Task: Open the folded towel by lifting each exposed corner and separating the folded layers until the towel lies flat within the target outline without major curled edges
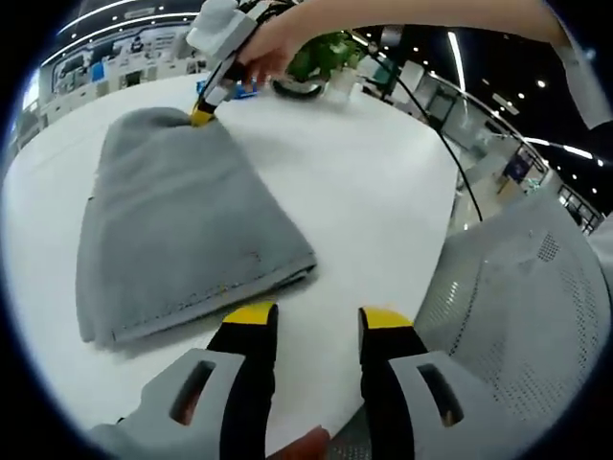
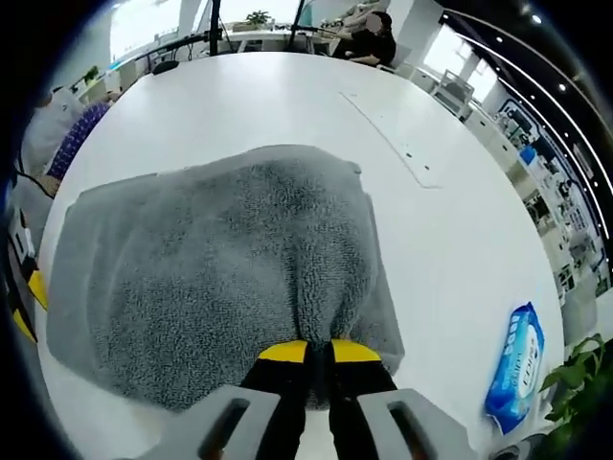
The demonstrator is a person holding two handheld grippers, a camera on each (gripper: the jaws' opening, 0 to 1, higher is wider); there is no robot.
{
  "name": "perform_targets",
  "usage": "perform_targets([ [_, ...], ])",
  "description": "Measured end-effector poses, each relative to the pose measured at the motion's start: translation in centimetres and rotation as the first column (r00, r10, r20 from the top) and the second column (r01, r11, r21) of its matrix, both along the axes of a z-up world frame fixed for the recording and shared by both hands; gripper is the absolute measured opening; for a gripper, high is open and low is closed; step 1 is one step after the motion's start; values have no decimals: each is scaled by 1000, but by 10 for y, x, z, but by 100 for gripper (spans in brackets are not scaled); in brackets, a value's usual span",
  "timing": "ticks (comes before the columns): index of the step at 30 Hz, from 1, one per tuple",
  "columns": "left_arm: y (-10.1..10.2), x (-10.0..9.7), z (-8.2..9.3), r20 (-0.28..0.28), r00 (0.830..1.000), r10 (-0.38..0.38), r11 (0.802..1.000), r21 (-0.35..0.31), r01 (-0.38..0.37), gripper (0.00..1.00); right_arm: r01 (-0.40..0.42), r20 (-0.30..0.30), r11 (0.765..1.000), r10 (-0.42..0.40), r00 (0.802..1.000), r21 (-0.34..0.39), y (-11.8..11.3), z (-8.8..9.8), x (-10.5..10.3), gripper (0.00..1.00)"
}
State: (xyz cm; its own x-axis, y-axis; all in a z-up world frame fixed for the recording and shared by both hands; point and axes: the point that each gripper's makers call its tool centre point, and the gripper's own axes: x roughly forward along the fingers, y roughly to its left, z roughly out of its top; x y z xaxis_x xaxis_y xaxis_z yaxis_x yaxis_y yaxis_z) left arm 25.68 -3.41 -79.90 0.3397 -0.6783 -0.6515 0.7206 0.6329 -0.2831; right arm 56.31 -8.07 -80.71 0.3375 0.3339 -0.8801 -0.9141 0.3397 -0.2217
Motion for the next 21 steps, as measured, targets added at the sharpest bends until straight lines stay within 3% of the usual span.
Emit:
perform_targets([
  [5, 1, 1, 1, -6, 1000, 9, 1000, -3, -9, 32, 112, -8, 992, -111, 994, 53, -2, 5, 7, 4],
  [9, 2, 2, 1, -3, 1000, 15, 1000, -3, -15, 32, 212, -49, 969, -207, 977, 129, -4, 14, 6, 4],
  [13, 2, 5, 6, 9, 999, 33, 999, -22, -32, 32, 218, -29, 962, -216, 976, 166, -4, 30, 4, 5],
  [16, 1, 13, 17, 36, 997, 65, 996, -68, -62, 31, 260, -15, 930, -265, 964, 261, 0, 54, 3, 6],
  [19, 3, 19, 25, 48, 994, 96, 991, -101, -91, 31, 322, -43, 843, -337, 941, 430, 14, 88, -1, 8],
  [21, 5, 21, 27, 57, 993, 106, 990, -102, -100, 31, 321, -37, 809, -349, 937, 492, 19, 104, -3, 11],
])
